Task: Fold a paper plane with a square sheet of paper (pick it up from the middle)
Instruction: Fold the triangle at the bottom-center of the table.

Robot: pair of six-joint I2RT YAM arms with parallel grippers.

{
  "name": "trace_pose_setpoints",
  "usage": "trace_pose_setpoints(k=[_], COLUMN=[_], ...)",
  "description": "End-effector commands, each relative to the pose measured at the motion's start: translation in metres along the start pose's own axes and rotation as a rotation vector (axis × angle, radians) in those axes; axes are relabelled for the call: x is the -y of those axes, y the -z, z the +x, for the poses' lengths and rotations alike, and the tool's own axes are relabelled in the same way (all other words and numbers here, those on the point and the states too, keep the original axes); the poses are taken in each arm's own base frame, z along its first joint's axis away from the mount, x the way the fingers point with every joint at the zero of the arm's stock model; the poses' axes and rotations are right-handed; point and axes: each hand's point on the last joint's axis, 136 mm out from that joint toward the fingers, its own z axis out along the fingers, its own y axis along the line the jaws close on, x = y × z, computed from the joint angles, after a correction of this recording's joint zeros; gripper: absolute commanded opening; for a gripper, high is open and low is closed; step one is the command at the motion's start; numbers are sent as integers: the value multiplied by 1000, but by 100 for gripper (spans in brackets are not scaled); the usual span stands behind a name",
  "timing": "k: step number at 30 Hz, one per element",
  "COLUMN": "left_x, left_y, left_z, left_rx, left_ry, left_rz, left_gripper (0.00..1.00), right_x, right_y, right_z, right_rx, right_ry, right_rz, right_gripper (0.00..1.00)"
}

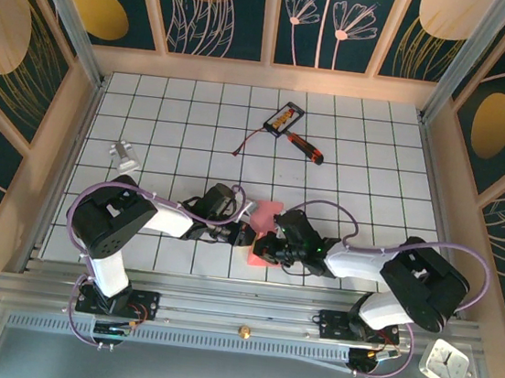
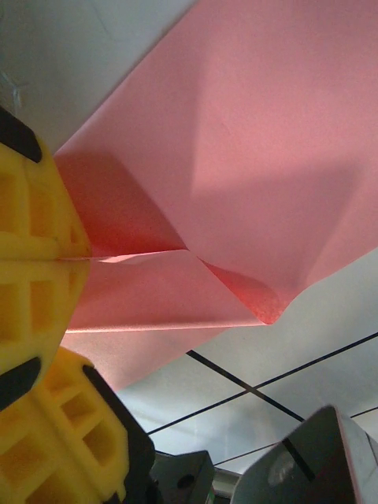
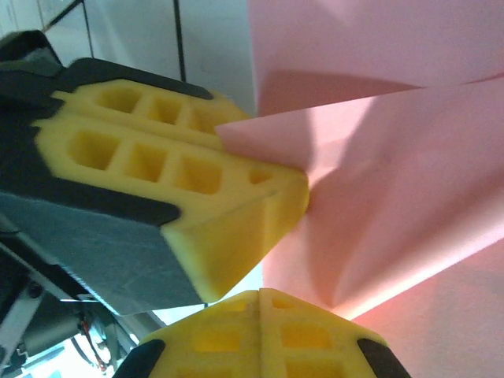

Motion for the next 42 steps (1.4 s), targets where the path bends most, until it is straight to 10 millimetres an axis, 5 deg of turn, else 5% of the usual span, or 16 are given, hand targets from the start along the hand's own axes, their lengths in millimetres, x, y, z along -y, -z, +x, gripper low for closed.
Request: trace_pose_setpoints(k=[1,13,30,37,42], left_x=[-58,-61,-64,-64,-63], left_y=[-7,-6,-4,-3,-2], left_z=[47,47,49,48,47], left_rx=[-116,-113,-117,-114,-112], left_ry=[82,83,82,82,82], left_rz=[-220,-234,-255,-260,-263], left_gripper=[0,0,0,0,0], right_x=[3,31,9,-15,-2], right_y=[-4,-15,-20,4,36], right_z=[-3,39,63,35,-4], right_rx=[-3,-97,-164,-74,56], right_ry=[21,4,91,122,59], right_rz=[9,84,131,27,-3], right_gripper=[0,0,0,0,0])
